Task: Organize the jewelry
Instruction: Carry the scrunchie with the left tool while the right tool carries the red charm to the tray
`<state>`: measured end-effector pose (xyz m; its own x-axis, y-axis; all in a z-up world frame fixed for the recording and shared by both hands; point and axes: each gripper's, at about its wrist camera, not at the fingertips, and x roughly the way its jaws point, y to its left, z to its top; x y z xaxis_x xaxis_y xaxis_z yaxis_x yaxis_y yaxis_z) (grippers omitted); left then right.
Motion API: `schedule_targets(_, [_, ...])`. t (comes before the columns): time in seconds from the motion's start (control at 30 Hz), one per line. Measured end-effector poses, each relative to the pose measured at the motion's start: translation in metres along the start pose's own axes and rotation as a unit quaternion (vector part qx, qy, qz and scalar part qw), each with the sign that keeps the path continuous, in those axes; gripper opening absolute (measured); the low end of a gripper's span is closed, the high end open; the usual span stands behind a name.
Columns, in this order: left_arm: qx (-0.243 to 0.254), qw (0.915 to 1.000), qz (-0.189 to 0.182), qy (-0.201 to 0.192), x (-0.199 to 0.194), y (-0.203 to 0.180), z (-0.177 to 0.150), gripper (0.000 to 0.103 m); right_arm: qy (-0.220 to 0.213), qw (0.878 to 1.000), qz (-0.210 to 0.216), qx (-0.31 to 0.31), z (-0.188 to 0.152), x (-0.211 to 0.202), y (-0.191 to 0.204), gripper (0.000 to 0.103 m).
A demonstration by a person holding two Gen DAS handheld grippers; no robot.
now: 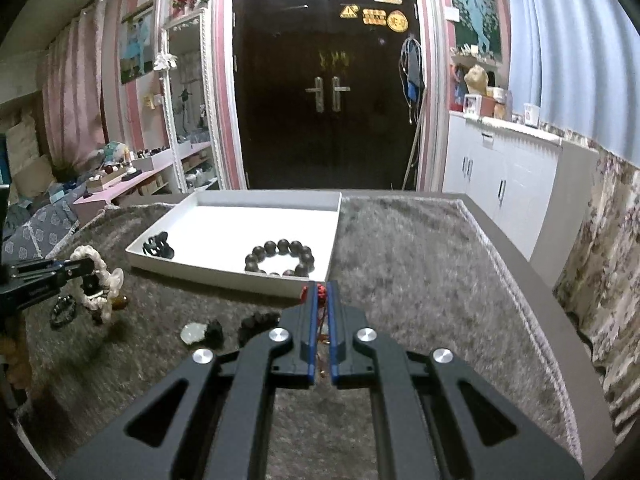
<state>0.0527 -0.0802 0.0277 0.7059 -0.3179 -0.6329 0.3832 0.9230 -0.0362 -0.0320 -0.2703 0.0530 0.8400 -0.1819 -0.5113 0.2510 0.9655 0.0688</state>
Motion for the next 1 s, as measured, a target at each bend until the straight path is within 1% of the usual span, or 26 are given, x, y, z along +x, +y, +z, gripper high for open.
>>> schedule_targets(0.2, [0.005,0.9998,-0.004,-0.020,-0.005,0.006,0.020,0.004,-0.018,1.000,0.007,-0.015,0.024,0.001,0.011,0.004])
schedule_targets(0.4, [0.007,0.9995,-0.008,-0.029,0.004,0.010,0.045,0.004,-0.024,0.999,0.019,-0.020,0.045,0.015,0.017,0.004])
schedule_targets(0.6, [0.009,0.9997,-0.005,-0.024,0.033,0.009,0.078,0.004,-0.015,0.999,0.025,-0.028,0.064,0.046,0.023,0.004])
schedule_targets(0.67, [0.010,0.9997,-0.002,-0.021,0.044,0.007,0.085,0.004,-0.011,0.999,0.026,-0.029,0.069,0.056,0.024,0.004])
schedule_targets(0.73, [0.006,0.9998,-0.007,-0.016,0.056,0.005,0.093,0.004,-0.008,0.999,0.026,-0.033,0.075,0.069,0.027,0.004])
schedule_targets(0.93, [0.006,0.9999,0.006,-0.008,0.092,-0.004,0.112,0.004,0.006,0.999,0.031,-0.040,0.092,0.106,0.034,0.004])
schedule_targets(1.0, [0.001,0.9999,0.011,-0.012,0.105,-0.004,0.117,0.004,0.006,0.999,0.023,-0.047,0.094,0.120,0.036,0.004])
